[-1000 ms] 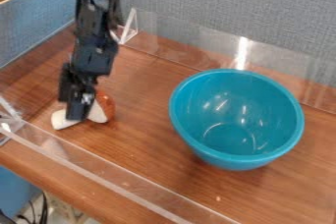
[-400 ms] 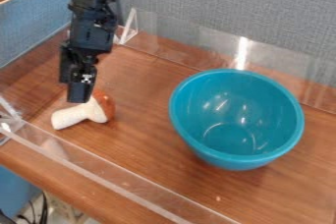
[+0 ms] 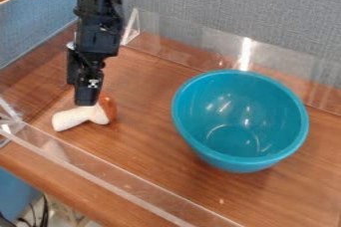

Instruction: Remove the mushroom from inside the blue bowl and put it on the table

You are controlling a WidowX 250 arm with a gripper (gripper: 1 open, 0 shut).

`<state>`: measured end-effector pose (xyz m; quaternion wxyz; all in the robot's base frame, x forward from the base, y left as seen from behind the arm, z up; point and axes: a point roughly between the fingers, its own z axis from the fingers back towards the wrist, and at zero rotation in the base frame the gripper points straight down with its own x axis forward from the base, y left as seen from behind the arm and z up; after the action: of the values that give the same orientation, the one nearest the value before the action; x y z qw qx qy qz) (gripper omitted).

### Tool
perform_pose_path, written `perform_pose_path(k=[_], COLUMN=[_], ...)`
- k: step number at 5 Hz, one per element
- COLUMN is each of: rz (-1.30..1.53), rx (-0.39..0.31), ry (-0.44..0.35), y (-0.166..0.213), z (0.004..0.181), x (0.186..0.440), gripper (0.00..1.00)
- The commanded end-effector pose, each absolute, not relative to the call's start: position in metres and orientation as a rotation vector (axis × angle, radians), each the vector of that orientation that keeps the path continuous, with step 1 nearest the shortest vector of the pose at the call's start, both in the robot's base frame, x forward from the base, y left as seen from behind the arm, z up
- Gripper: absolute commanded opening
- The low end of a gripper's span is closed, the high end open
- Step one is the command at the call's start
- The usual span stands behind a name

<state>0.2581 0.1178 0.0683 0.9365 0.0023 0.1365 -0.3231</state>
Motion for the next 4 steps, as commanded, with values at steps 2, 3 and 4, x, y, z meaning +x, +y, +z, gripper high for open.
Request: perform_pose_path(k=[2,3,4], rz=[-0.700,-0.728,-0.650], rx=[0.060,0.067,0.071], ry=[0.202,0.187,0.164], y=[0.111,0.103,0.110], z=[0.075,0.077,0.087], x=[0.263,0.262,0.262], gripper=[1.00,1.00,1.00])
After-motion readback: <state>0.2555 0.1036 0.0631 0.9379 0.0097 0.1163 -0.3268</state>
